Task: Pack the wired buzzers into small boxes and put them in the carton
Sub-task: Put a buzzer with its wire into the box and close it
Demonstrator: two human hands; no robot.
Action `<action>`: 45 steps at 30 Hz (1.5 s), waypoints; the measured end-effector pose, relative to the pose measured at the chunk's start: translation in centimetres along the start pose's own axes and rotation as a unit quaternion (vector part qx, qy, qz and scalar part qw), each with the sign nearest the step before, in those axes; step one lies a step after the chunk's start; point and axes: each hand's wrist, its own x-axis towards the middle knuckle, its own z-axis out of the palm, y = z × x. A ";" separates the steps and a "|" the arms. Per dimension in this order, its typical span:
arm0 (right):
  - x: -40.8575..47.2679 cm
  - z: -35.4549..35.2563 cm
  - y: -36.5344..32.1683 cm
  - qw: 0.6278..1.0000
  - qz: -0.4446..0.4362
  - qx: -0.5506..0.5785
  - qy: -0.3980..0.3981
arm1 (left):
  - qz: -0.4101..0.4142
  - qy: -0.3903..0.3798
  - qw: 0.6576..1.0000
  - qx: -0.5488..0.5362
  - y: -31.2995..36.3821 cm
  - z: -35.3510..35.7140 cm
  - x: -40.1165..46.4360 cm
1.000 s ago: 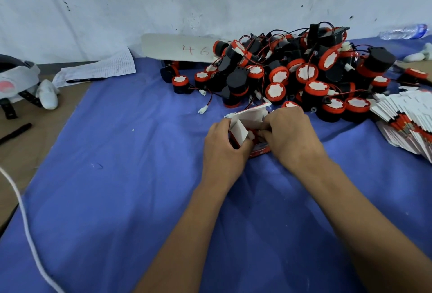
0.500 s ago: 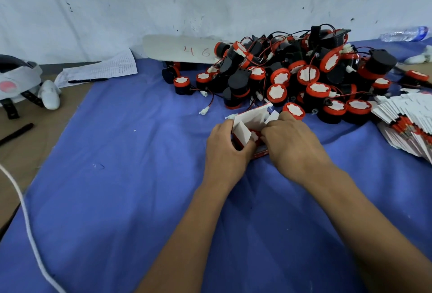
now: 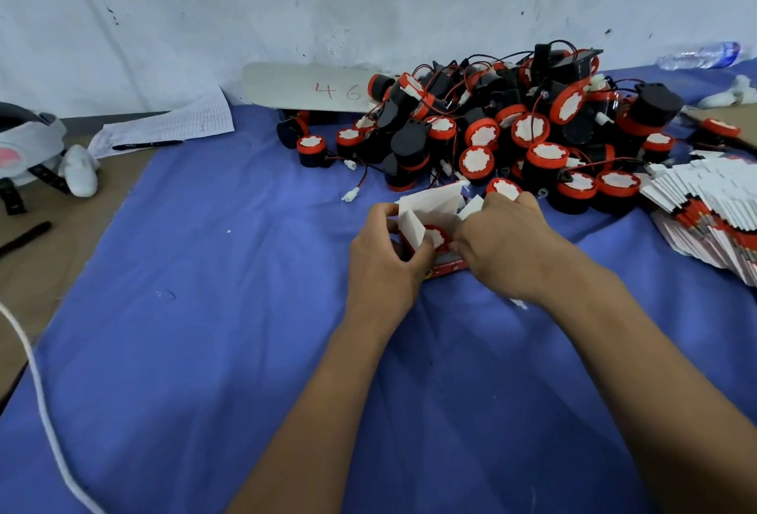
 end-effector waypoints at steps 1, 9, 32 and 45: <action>0.2 -0.3 0.1 1.000 0.005 0.017 0.012 | 0.001 0.005 1.000 -0.006 -0.1 -0.1 0.0; 0.0 0.2 -0.3 0.997 -0.005 0.028 0.077 | 0.003 0.020 1.000 0.003 -0.5 -0.2 0.1; 1.4 4.3 0.9 0.935 0.001 0.222 0.276 | 0.027 0.023 0.999 0.041 -0.4 -0.1 0.1; 2.1 3.2 0.1 0.952 0.079 0.142 0.261 | 0.018 0.021 0.999 0.037 -0.3 -0.1 0.2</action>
